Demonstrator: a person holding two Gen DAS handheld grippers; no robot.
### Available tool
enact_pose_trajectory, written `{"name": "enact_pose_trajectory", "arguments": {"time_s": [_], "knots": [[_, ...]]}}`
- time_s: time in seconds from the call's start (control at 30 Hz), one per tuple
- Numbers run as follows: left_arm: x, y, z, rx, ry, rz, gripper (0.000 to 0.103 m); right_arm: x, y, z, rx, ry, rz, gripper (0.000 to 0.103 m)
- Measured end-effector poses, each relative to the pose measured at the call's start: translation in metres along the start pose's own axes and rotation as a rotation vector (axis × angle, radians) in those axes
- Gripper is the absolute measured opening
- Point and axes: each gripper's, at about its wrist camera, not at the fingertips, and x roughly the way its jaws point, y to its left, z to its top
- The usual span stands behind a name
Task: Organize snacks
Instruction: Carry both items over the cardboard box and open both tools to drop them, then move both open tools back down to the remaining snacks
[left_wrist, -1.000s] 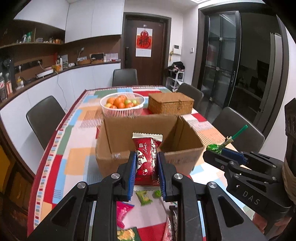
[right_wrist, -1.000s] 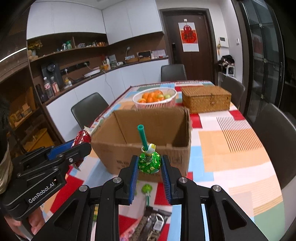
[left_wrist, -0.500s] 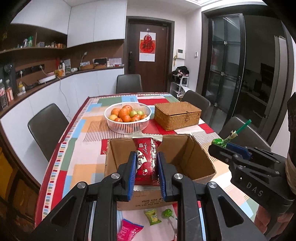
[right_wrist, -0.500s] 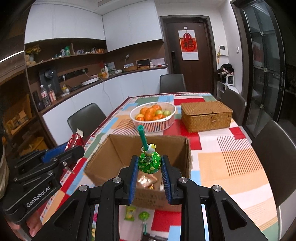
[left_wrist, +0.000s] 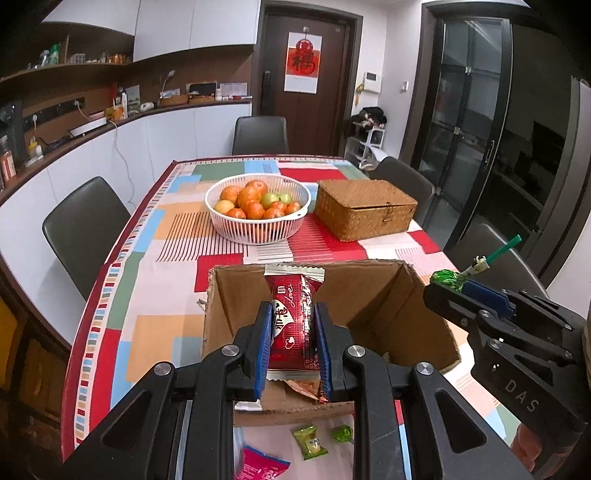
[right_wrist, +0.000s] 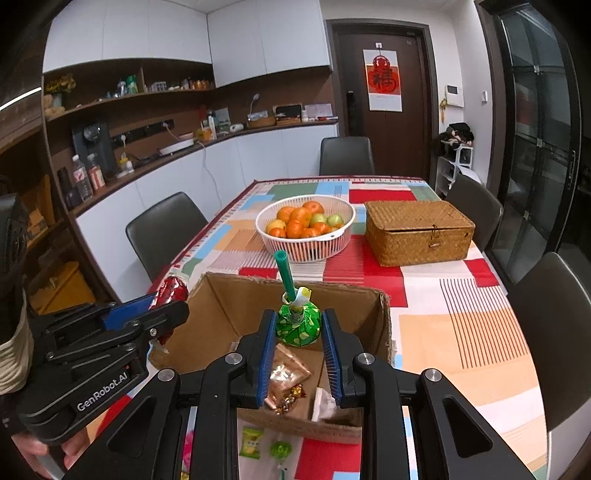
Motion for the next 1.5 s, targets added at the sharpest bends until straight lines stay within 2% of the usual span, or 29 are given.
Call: {"name": "enact_pose_trajectory", "arguments": {"time_s": [0.17,0.23,0.43,0.53,0.83,0.93,1.27,1.5], "knots": [[-0.001,-0.002,0.004,0.016,-0.011,0.021,0.034,0.012,-0.003,0.001,-0.003,0.029,0.000,0.028],[-0.008,-0.005,0.002,0.035,-0.031,0.045,0.037,0.012,-0.004,0.001,0.005,0.025,0.003,0.040],[-0.036,-0.008,-0.014,0.067,-0.077,0.055,0.047,-0.004,-0.003,-0.011,0.016,0.001,0.010,0.040],[-0.050,-0.006,-0.024,0.084,-0.087,0.059,0.049,-0.017,0.001,-0.022,0.012,-0.005,0.025,0.040],[-0.083,0.007,-0.061,0.074,-0.085,0.065,0.058,-0.046,0.028,-0.055,-0.041,-0.014,0.029,0.041],[-0.089,0.011,-0.075,0.066,-0.075,0.067,0.059,-0.050,0.034,-0.067,-0.033,-0.006,0.022,0.049],[-0.095,0.010,-0.132,0.144,-0.019,0.097,0.068,-0.056,0.035,-0.109,0.013,0.067,0.008,0.050],[-0.090,0.020,-0.170,0.175,0.062,0.111,0.070,-0.050,0.044,-0.142,0.003,0.131,-0.030,0.057]]}}
